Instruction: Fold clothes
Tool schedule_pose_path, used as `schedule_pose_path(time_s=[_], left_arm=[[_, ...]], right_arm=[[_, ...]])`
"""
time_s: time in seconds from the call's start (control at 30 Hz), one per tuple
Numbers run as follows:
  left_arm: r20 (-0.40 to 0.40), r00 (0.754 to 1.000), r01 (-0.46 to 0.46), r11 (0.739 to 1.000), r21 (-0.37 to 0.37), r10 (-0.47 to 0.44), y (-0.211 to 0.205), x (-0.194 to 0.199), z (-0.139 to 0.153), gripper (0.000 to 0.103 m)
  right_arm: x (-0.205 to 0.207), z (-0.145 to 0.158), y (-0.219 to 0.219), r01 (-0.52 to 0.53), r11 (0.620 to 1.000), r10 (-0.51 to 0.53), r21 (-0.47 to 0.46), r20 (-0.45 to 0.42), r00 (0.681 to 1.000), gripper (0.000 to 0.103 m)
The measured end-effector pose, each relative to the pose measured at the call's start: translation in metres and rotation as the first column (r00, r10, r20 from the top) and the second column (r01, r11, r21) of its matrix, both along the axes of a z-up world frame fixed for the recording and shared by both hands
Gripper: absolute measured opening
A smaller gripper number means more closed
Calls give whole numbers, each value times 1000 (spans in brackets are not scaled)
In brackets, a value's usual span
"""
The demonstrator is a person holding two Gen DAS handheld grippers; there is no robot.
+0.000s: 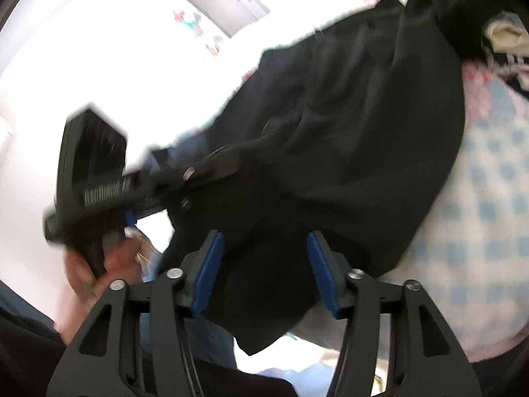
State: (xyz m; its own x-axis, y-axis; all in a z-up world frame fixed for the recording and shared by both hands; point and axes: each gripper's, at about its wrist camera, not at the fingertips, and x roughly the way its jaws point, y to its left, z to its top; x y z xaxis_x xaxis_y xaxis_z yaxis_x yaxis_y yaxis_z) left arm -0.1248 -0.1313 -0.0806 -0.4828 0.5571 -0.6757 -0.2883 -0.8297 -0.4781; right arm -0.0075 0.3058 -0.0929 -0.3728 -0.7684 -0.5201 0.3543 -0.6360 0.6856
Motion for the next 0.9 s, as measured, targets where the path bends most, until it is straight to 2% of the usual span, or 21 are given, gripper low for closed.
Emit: schedule_pose_path(time_s=[0.03,0.1,0.17,0.2,0.23,0.27,0.3,0.4,0.43,0.53,0.67,0.73,0.83,0.9], left_arm=[[33,999,-8,1000,-13,9,-2,-2,-9,9],[99,995,-24,999,-39,28,-5,-6,-26,9],[245,969,-4,1000,-7,5,-12,-9,-59,14],[299,954,-4,1000,-17,9,-13,-9,-74,15],[316,949,-1,999,-40,13,-13,-6,-83,18],[314,949,5,999,-44,8,-15,-3,-84,18],[307,952,9,999,-41,4,-16,0,-80,18],[267,964,24,998,-57,-8,-21,12,-63,20],[232,973,22,998,-64,-7,-23,11,-55,20],[100,995,5,997,-77,3,-28,3,-28,20],[36,999,16,999,-48,-14,-27,-29,-19,21],[49,998,47,998,-36,-45,-13,-48,-26,21],[118,987,111,993,-39,-106,18,-69,-51,21],[195,978,106,979,-176,-71,26,-72,-73,20]], right_arm=[[-4,4,7,22,998,-22,-59,0,1000,68],[-18,-4,10,90,996,-89,-10,40,995,68],[-32,-21,0,98,980,-116,174,92,989,67],[-38,-32,-6,87,958,-123,273,119,985,66],[-42,-43,-10,75,942,-129,326,148,981,64],[-46,-53,-14,61,926,-135,373,176,975,63],[-45,-58,-13,65,925,-144,375,186,972,63],[-44,-50,-9,63,927,-140,369,188,972,64],[-44,-48,-8,62,928,-139,366,188,972,64],[-46,-23,-11,78,934,-113,348,83,990,64],[-53,3,-24,74,946,-66,315,-35,997,66],[-69,-4,-44,48,945,-39,324,-36,999,66],[-80,-34,-68,33,895,-59,446,45,997,62],[-79,-50,-60,55,885,-101,463,75,992,58]])
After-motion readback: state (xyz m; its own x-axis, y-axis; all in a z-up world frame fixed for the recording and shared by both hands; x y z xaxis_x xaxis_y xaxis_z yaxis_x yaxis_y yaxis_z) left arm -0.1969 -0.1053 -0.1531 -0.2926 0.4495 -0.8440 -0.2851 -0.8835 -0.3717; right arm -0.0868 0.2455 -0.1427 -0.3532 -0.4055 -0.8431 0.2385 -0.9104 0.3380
